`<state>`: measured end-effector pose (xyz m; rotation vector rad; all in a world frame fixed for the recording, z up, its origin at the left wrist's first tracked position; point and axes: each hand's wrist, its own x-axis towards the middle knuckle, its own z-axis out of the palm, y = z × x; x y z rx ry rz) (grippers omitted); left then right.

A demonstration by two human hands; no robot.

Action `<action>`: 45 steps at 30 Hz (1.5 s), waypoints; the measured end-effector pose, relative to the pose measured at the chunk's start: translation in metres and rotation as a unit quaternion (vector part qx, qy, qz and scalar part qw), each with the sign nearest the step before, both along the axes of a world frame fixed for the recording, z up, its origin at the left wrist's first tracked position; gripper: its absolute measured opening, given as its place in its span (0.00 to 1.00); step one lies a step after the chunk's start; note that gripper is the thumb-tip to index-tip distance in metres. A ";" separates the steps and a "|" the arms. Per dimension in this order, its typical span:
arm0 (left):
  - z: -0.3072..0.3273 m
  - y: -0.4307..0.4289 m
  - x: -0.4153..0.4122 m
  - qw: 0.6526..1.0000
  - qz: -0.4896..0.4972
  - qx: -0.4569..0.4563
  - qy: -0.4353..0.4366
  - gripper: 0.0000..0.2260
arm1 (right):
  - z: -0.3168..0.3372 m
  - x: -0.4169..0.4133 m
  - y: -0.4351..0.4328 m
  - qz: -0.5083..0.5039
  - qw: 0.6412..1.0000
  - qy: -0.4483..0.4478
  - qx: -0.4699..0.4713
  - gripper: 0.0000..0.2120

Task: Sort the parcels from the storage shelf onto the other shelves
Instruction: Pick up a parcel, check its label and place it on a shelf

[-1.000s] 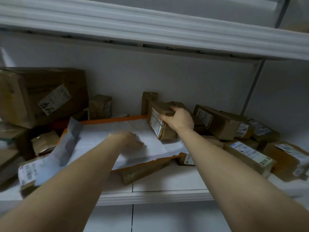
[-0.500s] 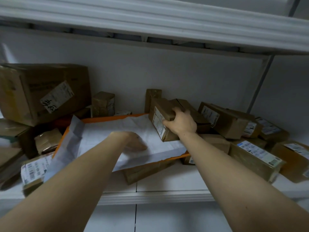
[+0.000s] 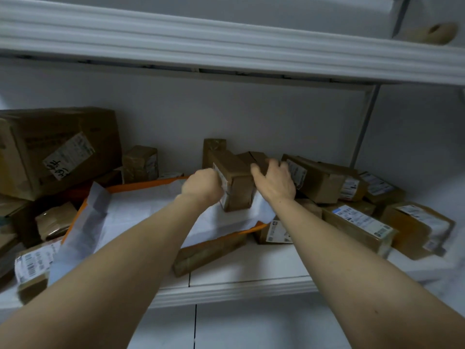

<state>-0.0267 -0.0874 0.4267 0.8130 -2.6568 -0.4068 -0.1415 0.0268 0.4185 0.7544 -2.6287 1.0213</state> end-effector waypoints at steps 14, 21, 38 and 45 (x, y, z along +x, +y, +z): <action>-0.018 0.134 -0.064 0.979 -0.181 -0.091 -0.036 0.11 | -0.046 -0.048 0.140 -0.097 0.989 -0.072 0.091 0.18; -0.049 0.167 -0.099 0.971 -0.157 -0.100 -0.151 0.13 | -0.070 -0.072 0.189 -0.119 0.981 -0.106 0.111 0.18; -0.088 0.141 -0.103 0.970 -0.122 -0.056 -0.201 0.23 | -0.063 -0.104 0.101 0.125 0.932 0.017 0.341 0.40; -0.089 0.141 -0.099 0.975 -0.133 -0.068 -0.162 0.18 | -0.061 -0.099 0.097 0.066 0.911 0.090 0.397 0.35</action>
